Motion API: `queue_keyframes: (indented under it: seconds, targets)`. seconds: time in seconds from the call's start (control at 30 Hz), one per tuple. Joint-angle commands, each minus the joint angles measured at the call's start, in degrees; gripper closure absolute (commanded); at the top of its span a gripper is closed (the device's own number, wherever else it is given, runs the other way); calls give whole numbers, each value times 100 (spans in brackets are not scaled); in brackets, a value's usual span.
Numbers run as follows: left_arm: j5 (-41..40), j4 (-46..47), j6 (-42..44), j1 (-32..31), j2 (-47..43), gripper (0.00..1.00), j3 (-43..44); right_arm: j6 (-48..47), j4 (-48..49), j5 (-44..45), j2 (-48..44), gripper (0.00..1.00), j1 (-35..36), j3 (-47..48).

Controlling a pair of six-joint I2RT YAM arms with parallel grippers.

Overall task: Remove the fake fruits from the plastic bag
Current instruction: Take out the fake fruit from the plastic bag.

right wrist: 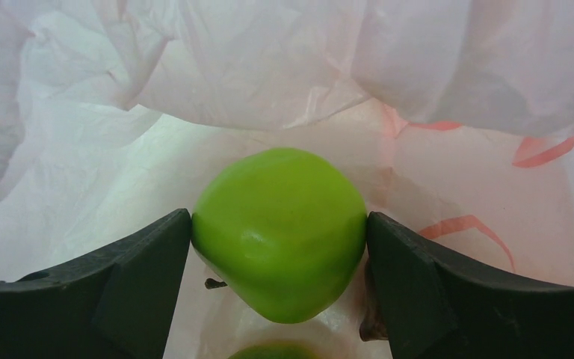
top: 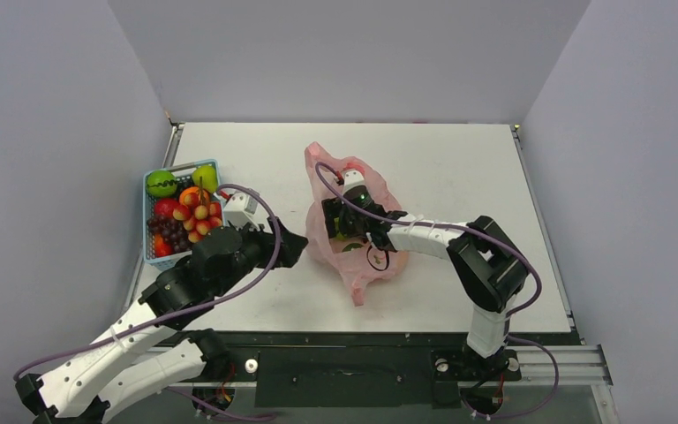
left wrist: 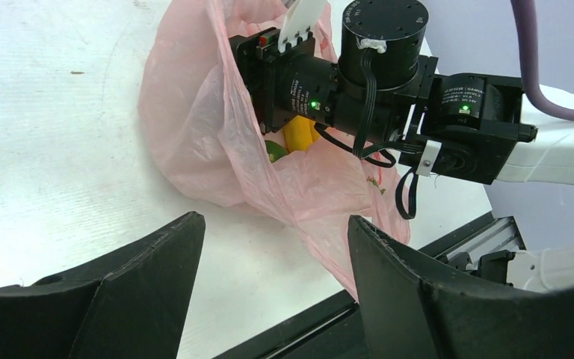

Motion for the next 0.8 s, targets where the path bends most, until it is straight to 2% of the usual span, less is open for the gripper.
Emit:
queue_keyframes:
  seconds: [0.0,0.1,0.2,0.4,0.5,0.67,0.77]
  targets:
    - [-202,-393,158,46,-114,32,284,-87,-7,87,37,24,25,220]
    - [-189,-399,183,56,-98,31,321,34,-149,105,-64,34,-10,278]
    - [-166,-360,220,56,-28,31,331,174,-271,138,-247,51,-60,337]
    - [-21,-174,224,63,100,31,326,585,-307,46,-965,72,-248,106]
    - [101,52,267,77,152,31,322,887,-317,-295,-1352,77,-437,-112]
    - [399,703,386,130,172,31,204,1400,-352,-1013,-2187,79,-880,-448]
    - [749,1145,128,369,233,27,132,1578,-374,-1522,-2595,81,-1128,-640]
